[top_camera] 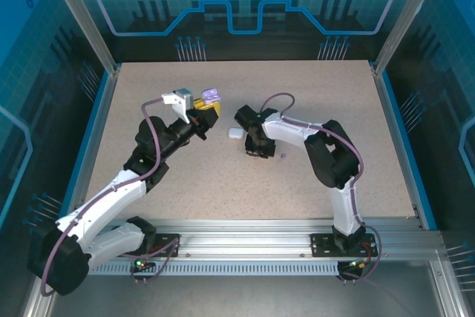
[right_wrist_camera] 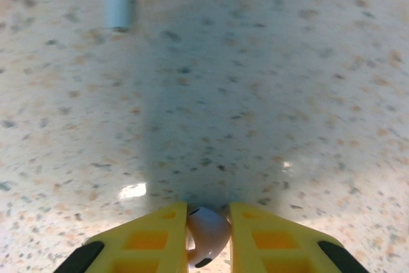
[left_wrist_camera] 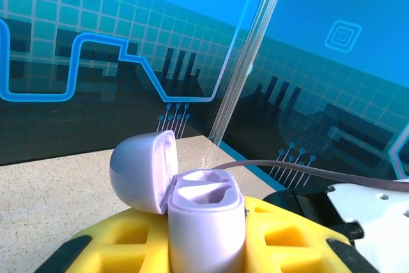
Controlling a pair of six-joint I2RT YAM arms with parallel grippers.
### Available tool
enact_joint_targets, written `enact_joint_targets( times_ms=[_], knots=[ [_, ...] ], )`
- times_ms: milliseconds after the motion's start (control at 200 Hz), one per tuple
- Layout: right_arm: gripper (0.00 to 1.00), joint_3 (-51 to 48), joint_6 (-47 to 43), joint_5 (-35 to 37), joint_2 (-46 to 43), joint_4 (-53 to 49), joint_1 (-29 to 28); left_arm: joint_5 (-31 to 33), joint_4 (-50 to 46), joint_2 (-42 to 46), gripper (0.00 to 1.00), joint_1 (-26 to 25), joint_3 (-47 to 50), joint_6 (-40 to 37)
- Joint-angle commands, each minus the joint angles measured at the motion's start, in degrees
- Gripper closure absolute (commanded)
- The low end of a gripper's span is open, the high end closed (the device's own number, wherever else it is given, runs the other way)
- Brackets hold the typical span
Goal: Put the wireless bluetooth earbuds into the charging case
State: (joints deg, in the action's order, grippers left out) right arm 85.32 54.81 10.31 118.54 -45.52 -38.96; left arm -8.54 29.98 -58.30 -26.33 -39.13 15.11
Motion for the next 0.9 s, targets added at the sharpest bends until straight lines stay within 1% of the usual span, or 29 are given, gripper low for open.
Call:
enact_joint_targets(
  times_ms=[0,55,160,295,385,455,545,700,805,895],
  knots=[
    [0.78,3.9,-9.8,-1.4,2.4,-1.5,-0.7,0.8,0.1,0.9,1.00,-0.6,-0.7,-0.1],
    [0.75,6.3,-12.1,-0.3,3.6,-3.9,-1.4,0.8,-0.1,0.8,1.00,-0.6,-0.9,-0.1],
    [0.76,9.0,-14.3,1.6,5.6,-7.0,-2.6,0.7,-0.2,0.4,1.00,-0.8,-1.2,-0.2],
    [0.77,8.4,-13.5,0.8,5.8,-6.1,-2.9,0.8,-0.5,0.2,1.00,-1.1,-1.6,-0.3],
    [0.73,7.9,-12.3,0.5,5.7,-5.5,-3.0,0.8,-0.8,0.3,1.00,-1.3,-1.7,-0.6],
    [0.73,8.0,-11.5,0.3,6.0,-5.5,-3.0,0.9,-1.1,0.2,1.00,-1.4,-1.9,-0.6],
    [0.72,8.0,-9.2,0.1,6.3,-6.2,-3.0,1.0,-1.1,0.4,1.00,-1.5,-1.9,-0.8],
    [0.68,7.9,-4.2,-2.3,6.9,-6.8,-2.7,1.2,-1.2,0.5,1.00,-1.7,-1.8,-1.1],
    [0.66,7.6,1.2,-3.4,7.1,-8.2,-2.6,1.2,-1.2,0.5,1.00,-1.9,-1.9,-1.1],
    [0.66,5.9,5.5,-5.1,6.7,-6.7,-2.7,1.2,-1.1,0.4,1.00,-2.1,-1.7,-1.1]
  ],
)
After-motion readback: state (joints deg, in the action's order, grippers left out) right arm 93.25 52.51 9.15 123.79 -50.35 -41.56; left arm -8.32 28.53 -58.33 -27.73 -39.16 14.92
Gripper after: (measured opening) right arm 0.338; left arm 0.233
